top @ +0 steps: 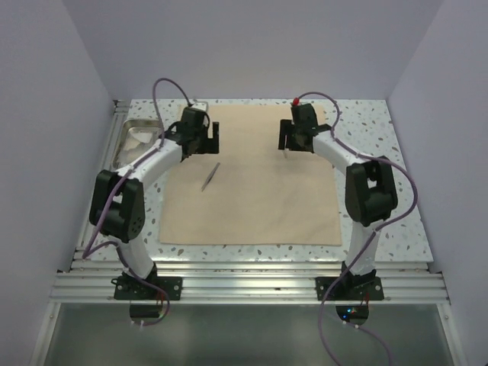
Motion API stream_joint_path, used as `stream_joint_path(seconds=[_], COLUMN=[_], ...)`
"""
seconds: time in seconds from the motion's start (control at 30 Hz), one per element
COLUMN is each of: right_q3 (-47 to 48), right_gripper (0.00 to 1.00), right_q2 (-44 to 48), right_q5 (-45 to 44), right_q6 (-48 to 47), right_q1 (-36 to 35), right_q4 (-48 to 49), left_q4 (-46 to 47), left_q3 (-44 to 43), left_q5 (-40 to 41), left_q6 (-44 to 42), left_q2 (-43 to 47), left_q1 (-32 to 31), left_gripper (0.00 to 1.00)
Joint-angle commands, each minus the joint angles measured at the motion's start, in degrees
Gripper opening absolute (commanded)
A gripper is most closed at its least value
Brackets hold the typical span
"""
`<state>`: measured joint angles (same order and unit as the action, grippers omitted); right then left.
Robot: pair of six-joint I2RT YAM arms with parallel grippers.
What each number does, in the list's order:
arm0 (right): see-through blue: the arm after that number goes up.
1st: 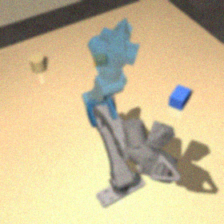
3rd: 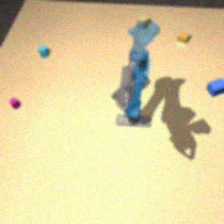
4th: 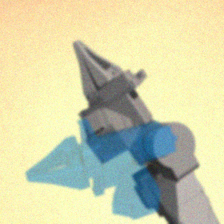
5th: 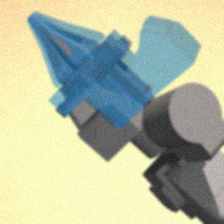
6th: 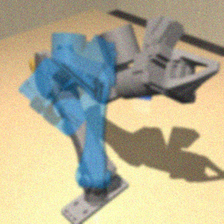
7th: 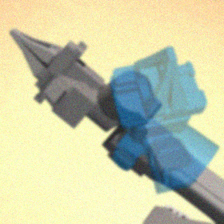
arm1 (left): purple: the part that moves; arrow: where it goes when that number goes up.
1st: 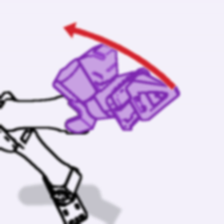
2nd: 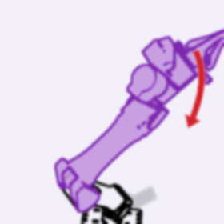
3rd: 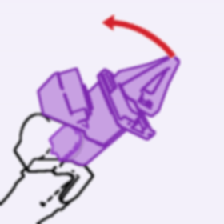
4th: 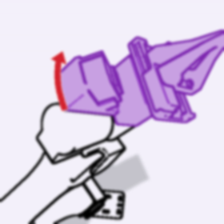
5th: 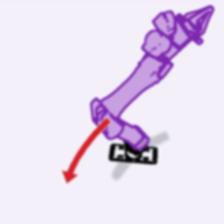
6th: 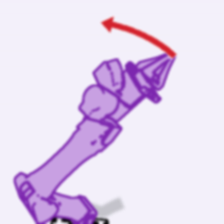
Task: Prepare the surgical pack
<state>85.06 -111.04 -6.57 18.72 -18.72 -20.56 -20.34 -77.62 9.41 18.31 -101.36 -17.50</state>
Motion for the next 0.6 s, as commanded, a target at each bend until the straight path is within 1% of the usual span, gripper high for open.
stream_joint_path(seconds=[0.0, 0.13, 0.33, 0.5, 0.57], right_q3=[7.29, 12.23, 17.77, 21.54, 22.34], right_gripper=[0.67, 0.62, 0.55, 0.5, 0.46], right_q2=[-4.87, -9.88, -15.78, -19.29, -20.79], right_q5=[-0.99, -1.52, -2.66, -5.11, -5.65], right_q6=[-2.72, -3.43, -3.78, -5.27, -5.89], right_q1=[-0.88, -0.79, -0.79, -0.79, -0.79], right_q4=[-4.13, -5.37, -6.51, -7.39, -7.83], left_q4=[-5.23, -6.64, -7.0, -5.33, -5.41], left_q3=[-4.19, -5.08, -4.12, -1.83, -1.3], left_q5=[6.31, 7.82, 7.73, 2.11, 0.27], left_q6=[-4.24, -4.33, -4.77, -7.05, -7.23], left_q2=[-3.66, -6.12, -5.95, -5.34, -5.6], left_q1=[-4.29, -5.44, -5.53, -5.53, -5.62], left_gripper=[0.94, 0.94, 0.93, 0.92, 0.91])
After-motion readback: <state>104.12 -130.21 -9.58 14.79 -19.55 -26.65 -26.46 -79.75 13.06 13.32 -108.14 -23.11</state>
